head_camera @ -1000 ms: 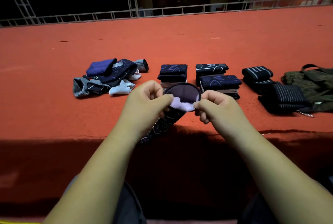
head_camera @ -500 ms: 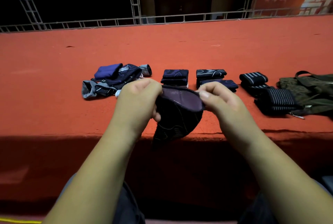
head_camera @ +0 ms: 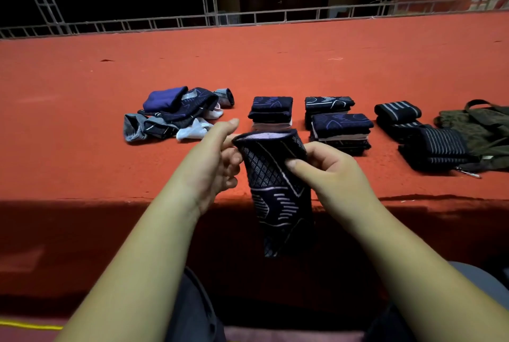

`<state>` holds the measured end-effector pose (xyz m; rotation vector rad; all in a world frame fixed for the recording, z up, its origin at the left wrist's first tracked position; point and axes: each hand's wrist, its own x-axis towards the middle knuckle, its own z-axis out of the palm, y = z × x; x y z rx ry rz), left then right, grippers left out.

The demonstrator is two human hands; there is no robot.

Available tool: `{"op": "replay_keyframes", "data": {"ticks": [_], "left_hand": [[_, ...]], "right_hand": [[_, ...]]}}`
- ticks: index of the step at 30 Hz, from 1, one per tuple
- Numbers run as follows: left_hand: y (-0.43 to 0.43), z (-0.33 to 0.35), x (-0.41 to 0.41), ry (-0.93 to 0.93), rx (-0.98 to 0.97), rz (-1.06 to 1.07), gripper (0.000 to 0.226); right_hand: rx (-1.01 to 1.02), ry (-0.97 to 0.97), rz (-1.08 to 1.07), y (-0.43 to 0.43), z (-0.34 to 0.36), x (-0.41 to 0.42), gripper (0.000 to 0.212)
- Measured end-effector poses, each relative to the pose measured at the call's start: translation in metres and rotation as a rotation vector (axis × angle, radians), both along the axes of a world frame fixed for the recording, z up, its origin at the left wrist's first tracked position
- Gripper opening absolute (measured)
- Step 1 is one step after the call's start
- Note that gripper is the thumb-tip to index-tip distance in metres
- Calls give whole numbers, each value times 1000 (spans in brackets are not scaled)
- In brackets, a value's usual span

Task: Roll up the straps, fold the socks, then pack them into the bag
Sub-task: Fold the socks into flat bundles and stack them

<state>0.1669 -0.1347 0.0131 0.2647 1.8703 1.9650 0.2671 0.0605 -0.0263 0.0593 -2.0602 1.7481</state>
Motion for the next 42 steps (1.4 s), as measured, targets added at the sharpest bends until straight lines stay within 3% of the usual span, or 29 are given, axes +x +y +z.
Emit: {"op": "replay_keyframes", "data": {"ticks": [3, 6, 11, 16, 25, 30, 33, 38, 42], "left_hand": [[3, -23, -12, 66, -34, -29, 51], [12, -40, -10, 110, 11, -125, 45], [26, -51, -13, 68, 108, -56, 23], [30, -58, -24, 78, 90, -77, 25], [45, -65, -27, 134, 164, -52, 24], [44, -64, -24, 107, 98, -189, 24], [43, -70, -26, 173, 45, -224, 42], [42, -75, -36, 111, 204, -117, 43], [41, -74, -38, 63, 238, -99, 40]], "right_hand": [[-137, -22, -74, 2, -5, -11, 3], [-240, -62, -97, 6, -9, -19, 2], [-214, -133, -9, 12, -18, -27, 12], [-172, -217, 63, 23, -22, -29, 16], [-202, -18, -94, 28, -29, -38, 10], [-137, -31, -227, 33, -37, -45, 35], [-167, -86, -171, 36, -34, -43, 26], [-68, -305, 137, 47, -36, -38, 18], [-21, -255, 77, 48, -40, -40, 13]]}}
